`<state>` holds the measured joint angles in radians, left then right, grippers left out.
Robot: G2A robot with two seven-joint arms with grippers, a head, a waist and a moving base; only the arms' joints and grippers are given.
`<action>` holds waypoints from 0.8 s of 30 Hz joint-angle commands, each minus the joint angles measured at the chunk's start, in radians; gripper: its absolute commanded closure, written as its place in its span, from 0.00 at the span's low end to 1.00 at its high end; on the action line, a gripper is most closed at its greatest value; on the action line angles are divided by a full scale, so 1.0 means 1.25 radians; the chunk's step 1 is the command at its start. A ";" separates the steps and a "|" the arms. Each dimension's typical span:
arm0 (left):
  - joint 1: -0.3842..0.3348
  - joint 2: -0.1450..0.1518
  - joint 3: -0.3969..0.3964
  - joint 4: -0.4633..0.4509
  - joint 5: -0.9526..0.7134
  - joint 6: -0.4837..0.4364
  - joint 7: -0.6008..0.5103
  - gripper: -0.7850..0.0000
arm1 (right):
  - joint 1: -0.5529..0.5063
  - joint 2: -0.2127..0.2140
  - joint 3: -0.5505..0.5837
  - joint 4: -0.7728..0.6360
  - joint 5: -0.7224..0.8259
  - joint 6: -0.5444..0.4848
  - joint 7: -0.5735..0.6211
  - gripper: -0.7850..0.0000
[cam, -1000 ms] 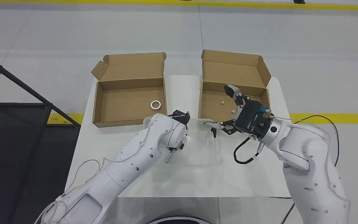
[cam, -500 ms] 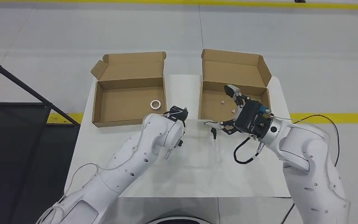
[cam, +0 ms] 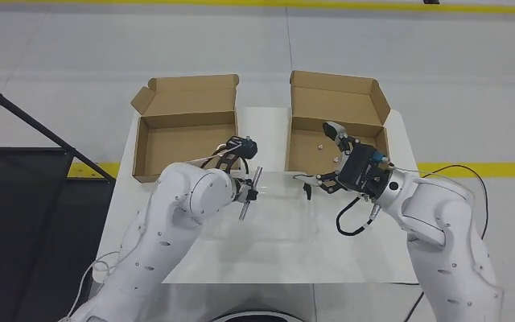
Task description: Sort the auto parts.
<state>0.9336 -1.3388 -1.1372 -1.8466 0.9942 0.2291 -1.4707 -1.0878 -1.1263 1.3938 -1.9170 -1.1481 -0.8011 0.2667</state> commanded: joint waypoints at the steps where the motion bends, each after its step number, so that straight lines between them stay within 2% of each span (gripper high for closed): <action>1: 0.020 0.006 -0.054 -0.026 -0.040 -0.008 0.016 1.00 | 0.000 0.000 0.000 0.000 0.000 0.000 0.000 0.00; 5: 0.066 0.017 -0.153 -0.078 -0.109 -0.034 0.044 1.00 | 0.000 0.000 0.000 0.000 0.000 0.000 0.000 0.00; 8: 0.116 0.027 -0.208 -0.134 -0.113 -0.046 0.060 1.00 | 0.000 0.000 0.000 0.000 0.000 0.000 0.000 0.00; 18: 0.116 0.027 -0.208 -0.134 -0.113 -0.046 0.060 1.00 | 0.000 0.000 0.000 0.000 0.000 0.000 0.000 0.00; 20: 0.126 0.027 -0.211 -0.124 -0.118 -0.049 0.091 1.00 | 0.000 0.000 0.000 0.000 0.000 0.000 0.000 0.00; 24: 0.125 0.033 -0.260 -0.079 -0.141 -0.067 0.145 1.00 | 0.000 0.000 0.000 0.000 0.000 0.000 0.000 0.00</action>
<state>1.0948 -1.3007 -1.4406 -1.9637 0.8223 0.1523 -1.3048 -1.0878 -1.1263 1.3938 -1.9170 -1.1481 -0.8011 0.2667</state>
